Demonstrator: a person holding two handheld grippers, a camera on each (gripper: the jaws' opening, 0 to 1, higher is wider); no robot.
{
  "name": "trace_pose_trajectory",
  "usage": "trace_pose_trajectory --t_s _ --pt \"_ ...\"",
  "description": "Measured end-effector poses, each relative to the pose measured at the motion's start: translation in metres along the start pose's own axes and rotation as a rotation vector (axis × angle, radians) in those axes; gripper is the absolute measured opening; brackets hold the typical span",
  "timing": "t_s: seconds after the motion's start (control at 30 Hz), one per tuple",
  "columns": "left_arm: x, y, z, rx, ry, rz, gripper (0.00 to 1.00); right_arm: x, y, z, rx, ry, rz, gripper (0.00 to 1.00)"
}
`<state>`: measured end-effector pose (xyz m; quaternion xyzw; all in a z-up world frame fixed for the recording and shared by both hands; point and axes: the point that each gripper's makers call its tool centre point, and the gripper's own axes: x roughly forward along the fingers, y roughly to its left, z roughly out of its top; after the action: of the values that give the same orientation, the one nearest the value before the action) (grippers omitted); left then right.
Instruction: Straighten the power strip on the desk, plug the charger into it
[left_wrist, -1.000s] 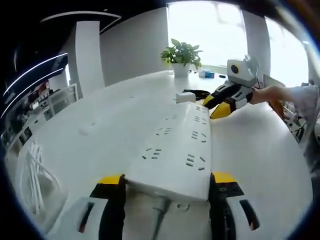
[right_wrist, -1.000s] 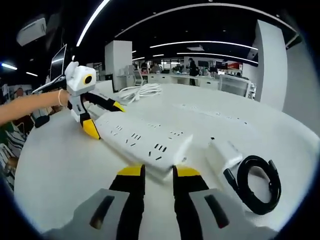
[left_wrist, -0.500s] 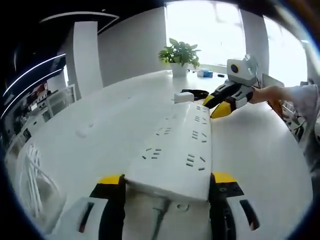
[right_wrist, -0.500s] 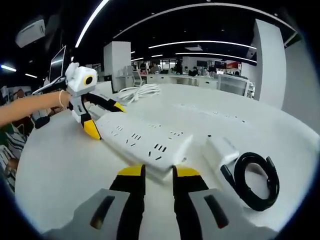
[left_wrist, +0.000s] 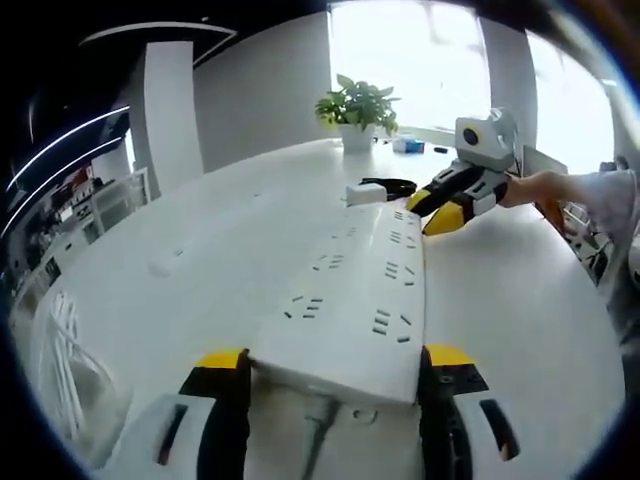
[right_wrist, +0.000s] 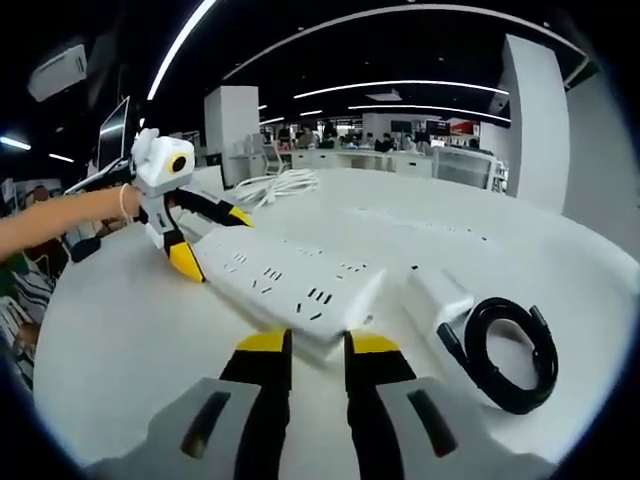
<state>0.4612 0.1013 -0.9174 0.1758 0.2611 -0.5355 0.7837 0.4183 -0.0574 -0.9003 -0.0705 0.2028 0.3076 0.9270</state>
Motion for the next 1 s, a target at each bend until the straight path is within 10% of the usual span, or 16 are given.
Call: trace_pose_trajectory --t_s 1.0 --pt "0.0023 -0.0013 0.0068 -0.003 -0.025 0.041 0.71 -0.0058 -0.0013 0.0035 -0.022 -0.044 0.033 0.20"
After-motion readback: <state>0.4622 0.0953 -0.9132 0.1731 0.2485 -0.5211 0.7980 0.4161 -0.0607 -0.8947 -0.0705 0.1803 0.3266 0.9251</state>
